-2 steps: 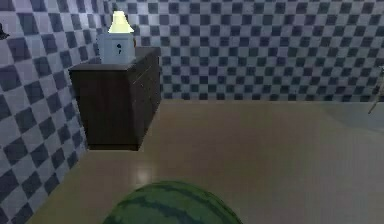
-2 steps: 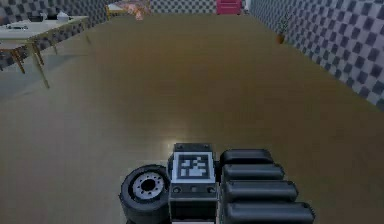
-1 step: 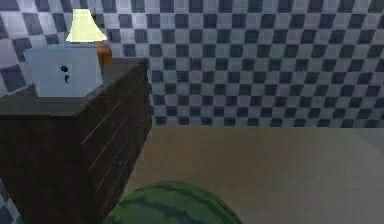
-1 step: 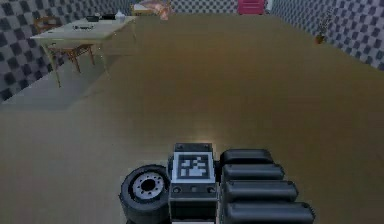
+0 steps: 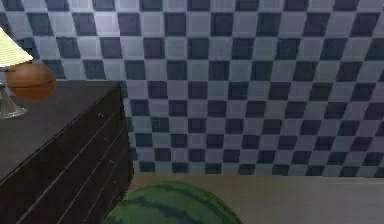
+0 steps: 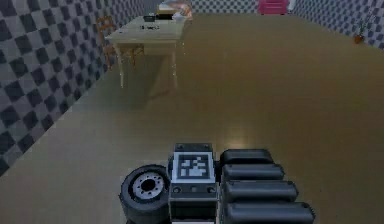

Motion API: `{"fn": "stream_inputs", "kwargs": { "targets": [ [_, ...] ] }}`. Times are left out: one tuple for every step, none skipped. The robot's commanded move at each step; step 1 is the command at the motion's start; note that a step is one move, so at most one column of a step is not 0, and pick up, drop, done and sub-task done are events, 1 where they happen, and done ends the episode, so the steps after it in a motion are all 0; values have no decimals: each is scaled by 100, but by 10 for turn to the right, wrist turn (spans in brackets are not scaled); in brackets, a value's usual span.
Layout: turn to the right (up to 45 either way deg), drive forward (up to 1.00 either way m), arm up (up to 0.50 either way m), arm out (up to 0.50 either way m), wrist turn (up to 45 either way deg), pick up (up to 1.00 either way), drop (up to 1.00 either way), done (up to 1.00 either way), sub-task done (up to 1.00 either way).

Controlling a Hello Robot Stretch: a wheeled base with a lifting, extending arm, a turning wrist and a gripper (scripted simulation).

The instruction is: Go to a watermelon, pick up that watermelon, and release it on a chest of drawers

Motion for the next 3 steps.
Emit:
{"fn": "stream_inputs", "kwargs": {
  "targets": [
    [0, 80, 0, 0, 0, 0, 0, 0, 0],
    [-450, 0, 0, 0, 0, 0, 0, 0, 0],
    [-450, 0, 0, 0, 0, 0, 0, 0, 0]
  ]
}}
